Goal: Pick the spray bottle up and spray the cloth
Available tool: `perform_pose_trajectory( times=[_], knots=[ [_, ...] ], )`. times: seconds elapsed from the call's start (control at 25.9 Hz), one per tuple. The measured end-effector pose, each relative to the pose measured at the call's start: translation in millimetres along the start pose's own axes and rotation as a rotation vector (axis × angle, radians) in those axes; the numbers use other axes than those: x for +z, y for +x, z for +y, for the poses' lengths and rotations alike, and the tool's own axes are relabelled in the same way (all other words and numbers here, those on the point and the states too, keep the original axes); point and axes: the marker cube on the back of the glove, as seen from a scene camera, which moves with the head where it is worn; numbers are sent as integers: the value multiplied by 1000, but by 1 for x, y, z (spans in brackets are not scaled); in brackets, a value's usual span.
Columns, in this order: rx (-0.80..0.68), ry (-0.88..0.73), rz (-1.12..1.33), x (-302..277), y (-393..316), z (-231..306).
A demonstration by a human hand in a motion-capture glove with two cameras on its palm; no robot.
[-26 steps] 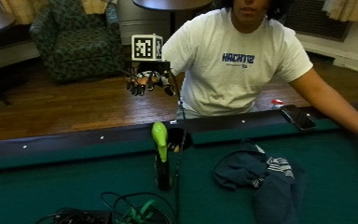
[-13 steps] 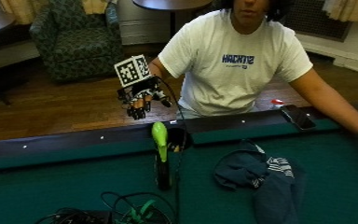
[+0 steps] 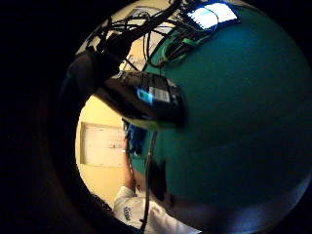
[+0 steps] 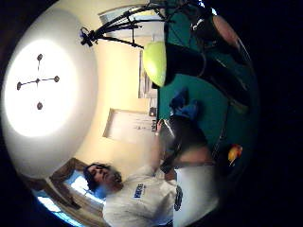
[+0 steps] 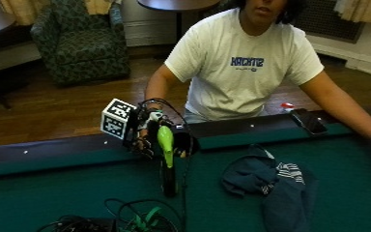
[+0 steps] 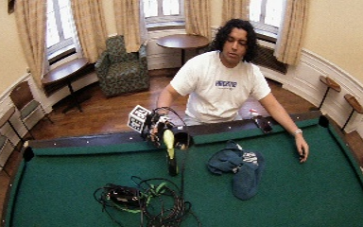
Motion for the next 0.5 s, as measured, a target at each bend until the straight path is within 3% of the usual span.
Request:
perform_pose_trajectory(
  times=[0.5],
  knots=[
    [21, -65, -64, 48, -2, -42]
  ],
)
